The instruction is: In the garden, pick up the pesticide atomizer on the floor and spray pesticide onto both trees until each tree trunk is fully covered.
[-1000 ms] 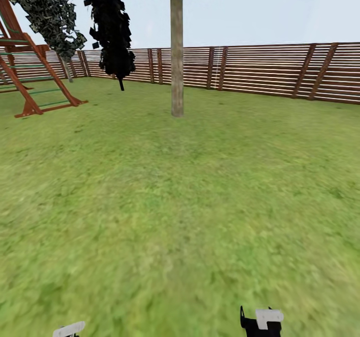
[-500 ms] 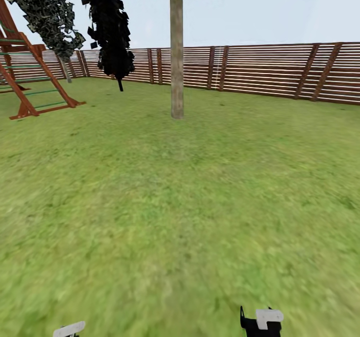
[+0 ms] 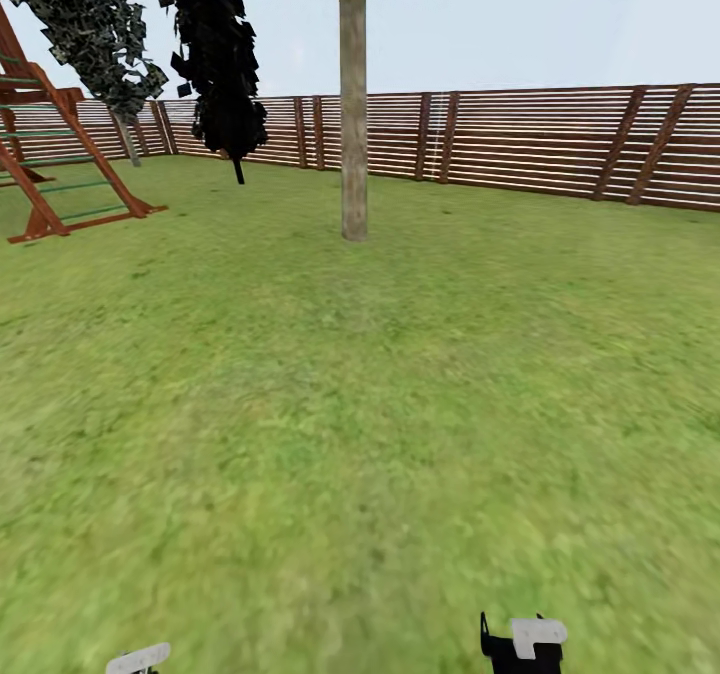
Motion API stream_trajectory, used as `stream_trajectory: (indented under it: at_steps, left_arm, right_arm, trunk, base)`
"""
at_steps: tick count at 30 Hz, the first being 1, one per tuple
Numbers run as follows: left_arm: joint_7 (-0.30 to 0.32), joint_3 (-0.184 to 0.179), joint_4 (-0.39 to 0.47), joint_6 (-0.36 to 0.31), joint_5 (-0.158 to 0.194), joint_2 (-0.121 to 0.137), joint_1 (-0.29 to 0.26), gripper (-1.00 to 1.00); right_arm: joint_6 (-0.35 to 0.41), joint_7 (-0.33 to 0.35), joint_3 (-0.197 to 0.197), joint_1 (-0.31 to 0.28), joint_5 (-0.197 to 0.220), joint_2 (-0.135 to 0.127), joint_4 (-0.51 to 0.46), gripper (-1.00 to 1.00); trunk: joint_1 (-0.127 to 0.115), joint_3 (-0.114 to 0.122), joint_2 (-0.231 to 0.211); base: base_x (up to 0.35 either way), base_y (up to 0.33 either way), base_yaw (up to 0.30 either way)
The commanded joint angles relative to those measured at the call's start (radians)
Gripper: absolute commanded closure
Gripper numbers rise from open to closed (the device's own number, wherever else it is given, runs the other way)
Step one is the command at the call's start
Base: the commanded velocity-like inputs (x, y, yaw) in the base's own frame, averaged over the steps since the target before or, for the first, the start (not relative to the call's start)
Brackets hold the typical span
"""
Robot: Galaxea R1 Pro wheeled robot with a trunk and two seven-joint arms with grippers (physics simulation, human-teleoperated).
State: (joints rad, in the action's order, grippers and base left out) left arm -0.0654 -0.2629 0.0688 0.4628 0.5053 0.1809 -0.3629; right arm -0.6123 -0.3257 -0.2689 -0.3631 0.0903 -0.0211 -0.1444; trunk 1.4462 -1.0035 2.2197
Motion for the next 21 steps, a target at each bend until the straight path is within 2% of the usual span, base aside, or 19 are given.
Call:
stream_trajectory:
  at_steps: [1,21]
  left_arm:
    - [-0.007,-0.009,0.0,0.002,0.002,0.0,0.0,1.0]
    - [-0.007,-0.009,0.0,0.003,0.002,0.0,0.0,1.0]
  right_arm:
    - [-0.003,-0.003,-0.009,0.0,0.009,0.0,0.0,-1.0]
    - [-0.003,-0.003,-0.009,0.0,0.008,-0.002,0.0,-1.0]
  trunk:
    - [0.0,-0.001,0.0]
    - [0.0,-0.001,0.0]
  base:
    - [0.338,0.0,0.0]
    - [0.338,0.0,0.0]
